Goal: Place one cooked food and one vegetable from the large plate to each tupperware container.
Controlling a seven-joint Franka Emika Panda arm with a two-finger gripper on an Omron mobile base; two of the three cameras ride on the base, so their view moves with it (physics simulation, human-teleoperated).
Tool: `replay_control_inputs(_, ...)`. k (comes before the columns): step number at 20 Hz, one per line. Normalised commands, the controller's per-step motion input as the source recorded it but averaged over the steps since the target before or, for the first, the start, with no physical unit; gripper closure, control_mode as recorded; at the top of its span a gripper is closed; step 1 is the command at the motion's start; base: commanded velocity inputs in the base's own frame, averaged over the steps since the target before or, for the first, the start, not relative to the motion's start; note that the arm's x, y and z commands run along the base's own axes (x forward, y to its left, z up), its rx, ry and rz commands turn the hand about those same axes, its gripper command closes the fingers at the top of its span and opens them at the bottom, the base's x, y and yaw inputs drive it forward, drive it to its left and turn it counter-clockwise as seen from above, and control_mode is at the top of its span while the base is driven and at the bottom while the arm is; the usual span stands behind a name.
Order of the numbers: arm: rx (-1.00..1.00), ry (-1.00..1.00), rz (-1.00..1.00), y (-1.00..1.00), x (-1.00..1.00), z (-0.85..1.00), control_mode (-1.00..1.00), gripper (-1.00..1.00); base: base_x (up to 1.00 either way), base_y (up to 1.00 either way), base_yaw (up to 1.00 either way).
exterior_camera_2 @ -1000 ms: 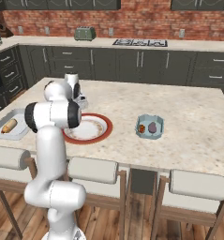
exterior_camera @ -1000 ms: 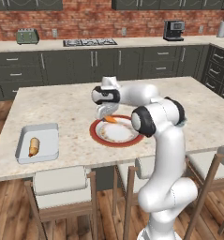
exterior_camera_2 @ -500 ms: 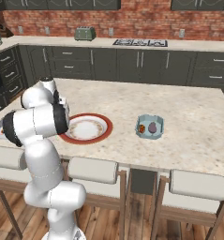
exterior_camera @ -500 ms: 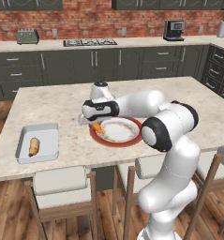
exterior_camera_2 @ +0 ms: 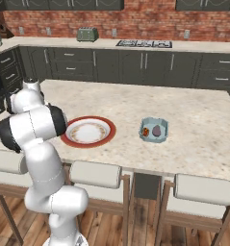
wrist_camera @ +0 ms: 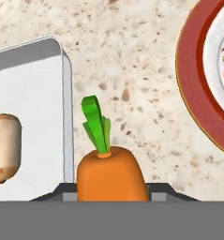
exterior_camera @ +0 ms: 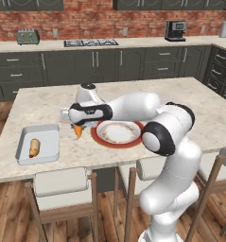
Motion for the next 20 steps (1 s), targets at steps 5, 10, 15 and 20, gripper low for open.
replay_control_inputs(5, -0.02, 0.07, -0.21, 0.96, 0.09, 0.0, -1.0, 1.0, 0.0, 0.0, 0.0)
replay_control_inputs(10, -0.04, 0.11, -0.14, 0.83, 0.26, -0.11, -1.0, 1.0, 0.0, 0.0, 0.0)
replay_control_inputs(15, -0.01, 0.14, -0.07, 0.37, 0.05, -0.4, -1.0, 1.0, 0.0, 0.0, 0.0)
replay_control_inputs(20, -0.03, 0.08, -0.03, 0.21, 0.06, -0.53, -1.0, 1.0, 0.0, 0.0, 0.0)
